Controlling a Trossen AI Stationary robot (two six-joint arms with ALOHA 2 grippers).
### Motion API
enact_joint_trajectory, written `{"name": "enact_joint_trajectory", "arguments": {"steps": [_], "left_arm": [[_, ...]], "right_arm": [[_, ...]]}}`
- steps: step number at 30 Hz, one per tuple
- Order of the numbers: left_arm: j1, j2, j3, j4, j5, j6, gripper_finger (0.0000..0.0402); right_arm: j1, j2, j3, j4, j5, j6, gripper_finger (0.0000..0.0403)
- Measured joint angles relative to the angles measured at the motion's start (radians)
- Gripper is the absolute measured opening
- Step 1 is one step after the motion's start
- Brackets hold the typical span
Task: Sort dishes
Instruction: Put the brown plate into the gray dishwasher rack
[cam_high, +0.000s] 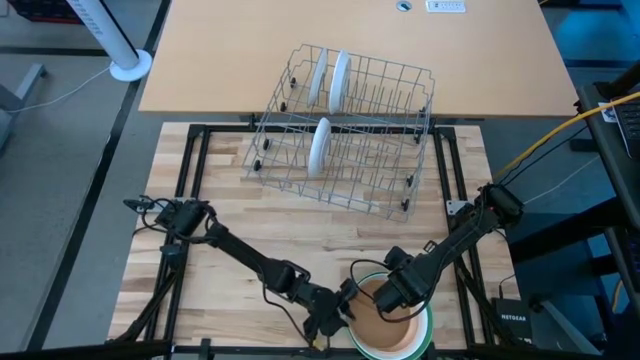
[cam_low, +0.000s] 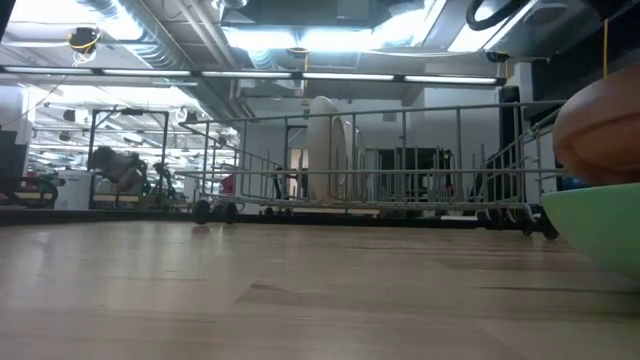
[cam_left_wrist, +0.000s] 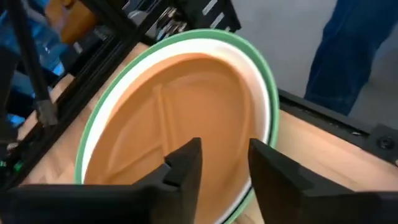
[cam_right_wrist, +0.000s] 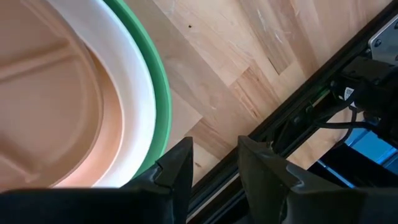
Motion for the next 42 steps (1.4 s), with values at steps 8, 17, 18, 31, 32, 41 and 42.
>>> {"name": "enact_joint_trajectory", "arguments": {"steps": [8, 17, 18, 31, 32, 41, 42], "left_arm": [[0.011, 0.018, 0.000, 0.003, -0.030, 0.145, 0.0151], [0.032, 0.035, 0.000, -0.011, -0.011, 0.166, 0.0138], [0.035, 0.041, 0.001, -0.010, -0.010, 0.169, 0.0137], [0.035, 0.069, 0.002, -0.021, -0.004, 0.234, 0.0079], [0.035, 0.069, 0.002, -0.020, -0.004, 0.239, 0.0068], [0.021, 0.069, 0.000, -0.016, -0.013, 0.234, 0.0012], [0.019, 0.069, 0.000, -0.016, -0.012, 0.234, 0.0014]], "right_arm": [[-0.001, 0.000, 0.000, 0.028, 0.000, 0.000, 0.0129], [-0.001, 0.001, -0.001, 0.097, -0.007, -0.046, 0.0129], [-0.001, 0.001, -0.001, 0.103, -0.007, -0.048, 0.0129], [-0.001, 0.001, -0.001, 0.099, 0.002, -0.050, 0.0129], [-0.001, 0.001, -0.001, 0.098, 0.002, -0.052, 0.0129], [-0.001, 0.001, 0.036, 0.014, 0.065, -0.083, 0.0129], [-0.001, 0.001, 0.050, -0.011, 0.085, -0.084, 0.0129]]}}
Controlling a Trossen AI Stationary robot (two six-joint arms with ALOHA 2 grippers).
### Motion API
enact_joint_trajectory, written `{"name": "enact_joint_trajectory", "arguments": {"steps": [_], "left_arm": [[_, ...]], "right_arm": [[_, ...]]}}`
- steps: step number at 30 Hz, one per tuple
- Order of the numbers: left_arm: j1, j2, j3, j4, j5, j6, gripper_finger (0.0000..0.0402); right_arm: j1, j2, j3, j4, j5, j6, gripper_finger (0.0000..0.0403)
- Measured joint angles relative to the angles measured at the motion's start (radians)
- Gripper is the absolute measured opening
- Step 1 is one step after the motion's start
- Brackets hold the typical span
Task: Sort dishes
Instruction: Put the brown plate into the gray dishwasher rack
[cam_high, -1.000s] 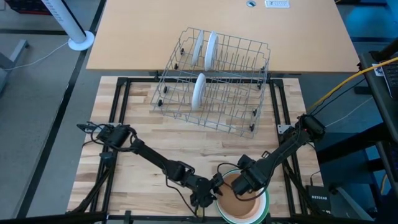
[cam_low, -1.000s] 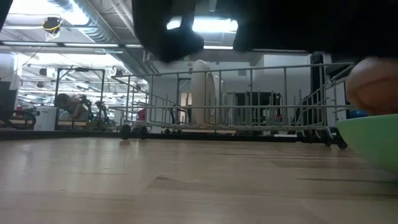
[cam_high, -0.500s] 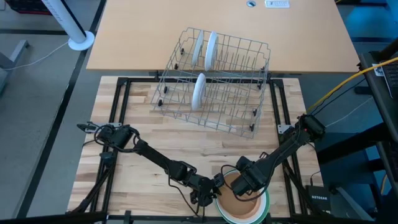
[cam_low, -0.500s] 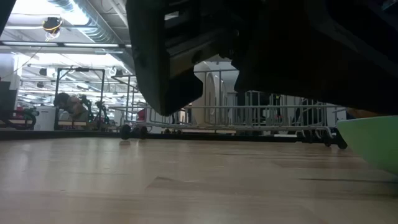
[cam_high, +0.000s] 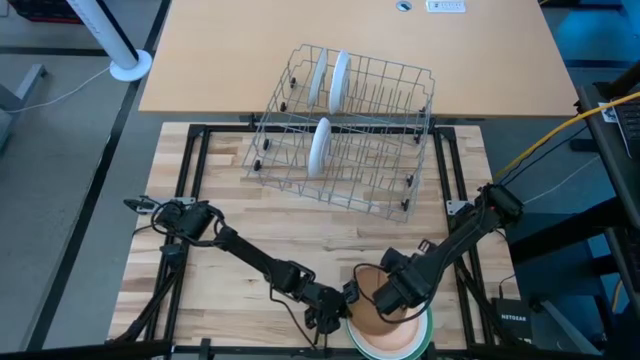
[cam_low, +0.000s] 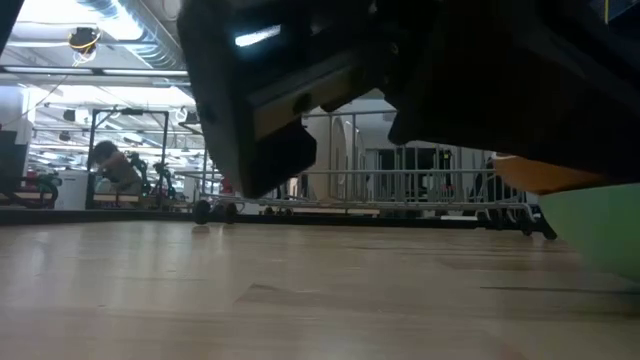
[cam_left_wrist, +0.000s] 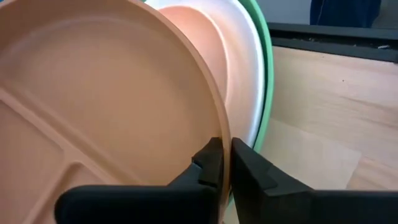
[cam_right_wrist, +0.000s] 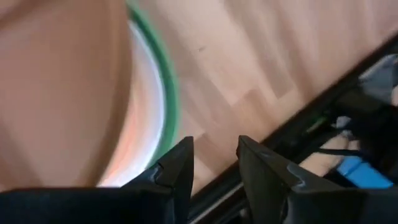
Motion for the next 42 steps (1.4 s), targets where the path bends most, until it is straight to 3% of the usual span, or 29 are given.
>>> {"name": "enact_joint_trajectory", "arguments": {"steps": [11, 18, 25, 34, 42], "left_arm": [[-0.024, 0.000, -0.001, 0.055, 0.000, -0.101, 0.0006], [-0.031, -0.040, -0.001, 0.090, -0.075, -0.299, 0.0005], [-0.020, -0.110, -0.001, 0.143, -0.115, -0.486, 0.0004], [0.032, -0.299, -0.001, 0.129, -0.249, -0.656, 0.0003], [0.142, -0.548, 0.000, 0.027, -0.315, -0.709, 0.0002]], "right_arm": [[-0.016, -0.070, 0.092, 0.007, 0.238, -0.020, 0.0129], [-0.021, -0.164, 0.119, 0.001, 0.359, -0.072, 0.0129], [-0.020, -0.321, 0.156, 0.001, 0.559, -0.149, 0.0129], [-0.020, -0.535, 0.172, 0.002, 0.854, -0.315, 0.0129], [-0.020, -0.626, 0.172, 0.002, 0.947, -0.391, 0.0129]]}}
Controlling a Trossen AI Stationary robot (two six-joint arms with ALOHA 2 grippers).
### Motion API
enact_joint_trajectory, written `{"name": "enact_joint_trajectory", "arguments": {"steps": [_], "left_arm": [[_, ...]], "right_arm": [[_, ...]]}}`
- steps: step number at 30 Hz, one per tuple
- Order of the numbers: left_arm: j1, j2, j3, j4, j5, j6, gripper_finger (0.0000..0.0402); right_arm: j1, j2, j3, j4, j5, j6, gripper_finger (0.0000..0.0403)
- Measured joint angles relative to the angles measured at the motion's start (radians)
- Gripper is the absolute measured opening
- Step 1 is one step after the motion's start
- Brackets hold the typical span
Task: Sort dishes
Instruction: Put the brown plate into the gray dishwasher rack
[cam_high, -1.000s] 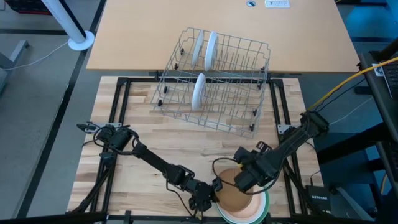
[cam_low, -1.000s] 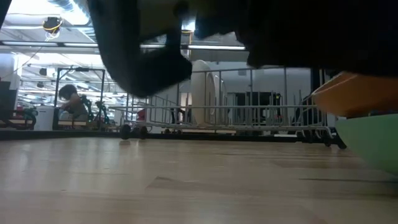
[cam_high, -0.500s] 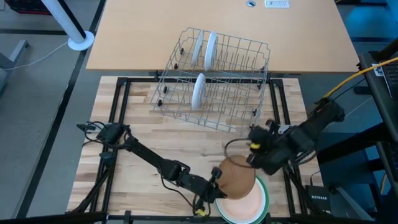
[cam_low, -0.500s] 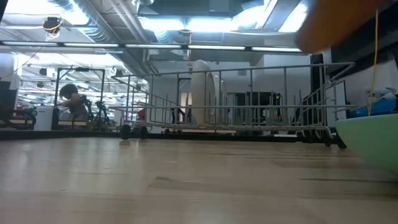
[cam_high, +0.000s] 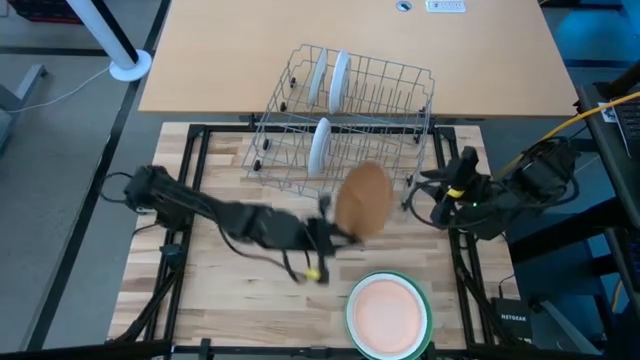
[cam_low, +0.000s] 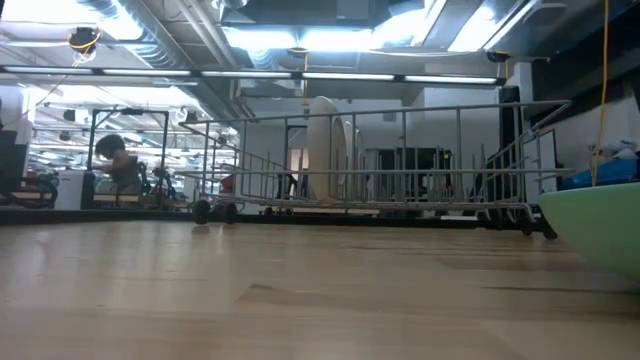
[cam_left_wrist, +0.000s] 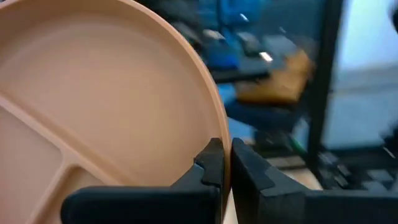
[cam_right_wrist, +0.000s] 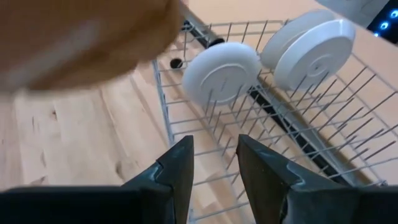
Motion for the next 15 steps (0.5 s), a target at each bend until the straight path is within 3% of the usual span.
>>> {"name": "enact_joint_trajectory", "arguments": {"steps": [5, 10, 15], "left_arm": [[0.118, -0.140, 0.001, -0.060, -0.007, -0.065, 0.0002], [0.271, -0.234, -0.007, -0.198, -0.005, -0.272, 0.0002], [0.447, -0.272, -0.071, -0.226, 0.133, -0.468, 0.0002]], "right_arm": [[0.000, -0.003, 0.000, 0.000, 0.011, -0.045, 0.0129], [0.000, 0.006, 0.000, 0.001, 0.015, -0.079, 0.0129], [0.000, 0.008, 0.000, 0.000, 0.027, -0.104, 0.0129]]}}
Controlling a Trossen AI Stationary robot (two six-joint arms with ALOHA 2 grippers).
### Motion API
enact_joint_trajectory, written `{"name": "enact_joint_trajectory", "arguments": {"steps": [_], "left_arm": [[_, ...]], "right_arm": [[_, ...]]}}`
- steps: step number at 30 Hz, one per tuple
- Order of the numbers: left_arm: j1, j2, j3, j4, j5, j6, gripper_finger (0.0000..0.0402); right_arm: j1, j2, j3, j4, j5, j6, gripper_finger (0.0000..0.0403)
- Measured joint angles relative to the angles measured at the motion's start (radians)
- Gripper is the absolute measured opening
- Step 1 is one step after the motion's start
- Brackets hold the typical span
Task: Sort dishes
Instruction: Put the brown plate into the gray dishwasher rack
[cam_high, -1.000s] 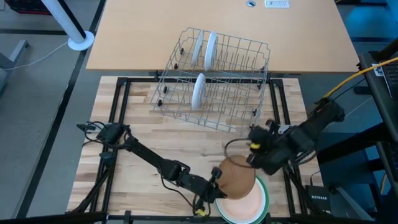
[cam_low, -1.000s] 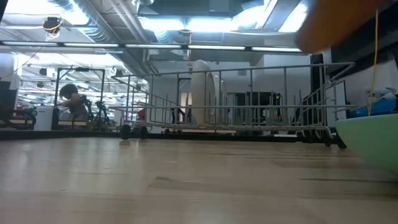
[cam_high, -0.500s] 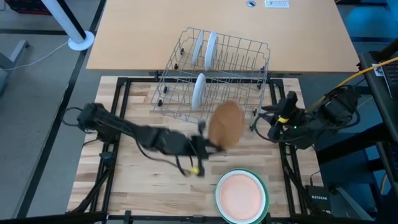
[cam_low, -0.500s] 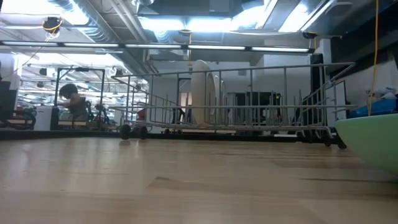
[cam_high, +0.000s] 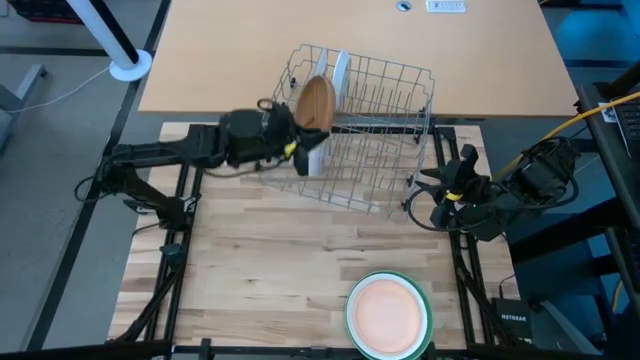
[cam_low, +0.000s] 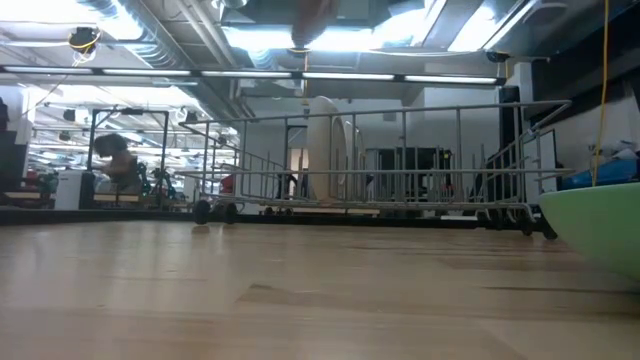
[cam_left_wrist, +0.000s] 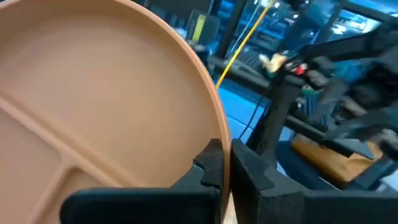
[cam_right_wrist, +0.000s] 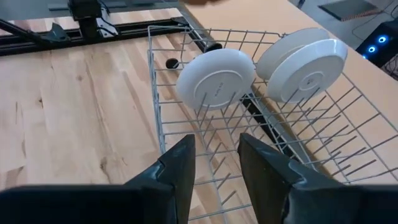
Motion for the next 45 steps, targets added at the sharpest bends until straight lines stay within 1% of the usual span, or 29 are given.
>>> {"name": "enact_joint_trajectory", "arguments": {"steps": [6, 10, 13, 18, 20, 23, 29, 36, 45], "left_arm": [[0.190, 0.000, -0.095, 0.005, 0.221, -0.154, 0.0002], [0.286, 0.000, -0.164, 0.005, 0.344, -0.238, 0.0001], [0.332, 0.000, -0.235, 0.075, 0.412, -0.284, 0.0001], [0.383, 0.001, -0.360, 0.268, 0.500, -0.375, 0.0001], [0.399, 0.001, -0.397, 0.307, 0.509, -0.395, 0.0001], [0.416, 0.001, -0.438, 0.302, 0.513, -0.410, 0.0001], [0.423, 0.000, -0.474, 0.330, 0.524, -0.405, 0.0001], [0.422, -0.001, -0.499, 0.334, 0.537, -0.405, 0.0001], [0.423, -0.005, -0.500, 0.328, 0.532, -0.412, 0.0008]], "right_arm": [[0.000, 0.000, 0.000, 0.000, 0.025, -0.022, 0.0129], [0.000, 0.000, 0.000, 0.000, 0.016, -0.023, 0.0129], [0.000, 0.000, 0.000, 0.000, 0.015, -0.032, 0.0129], [0.000, 0.000, 0.000, 0.000, 0.015, -0.047, 0.0129], [0.000, 0.000, 0.000, 0.000, 0.014, -0.048, 0.0129], [0.000, 0.000, 0.000, 0.000, 0.014, -0.047, 0.0129], [0.000, 0.000, 0.000, 0.000, 0.014, -0.047, 0.0129], [0.000, 0.001, 0.000, 0.000, 0.014, -0.047, 0.0129], [0.000, 0.001, 0.000, 0.000, 0.014, -0.047, 0.0129]]}}
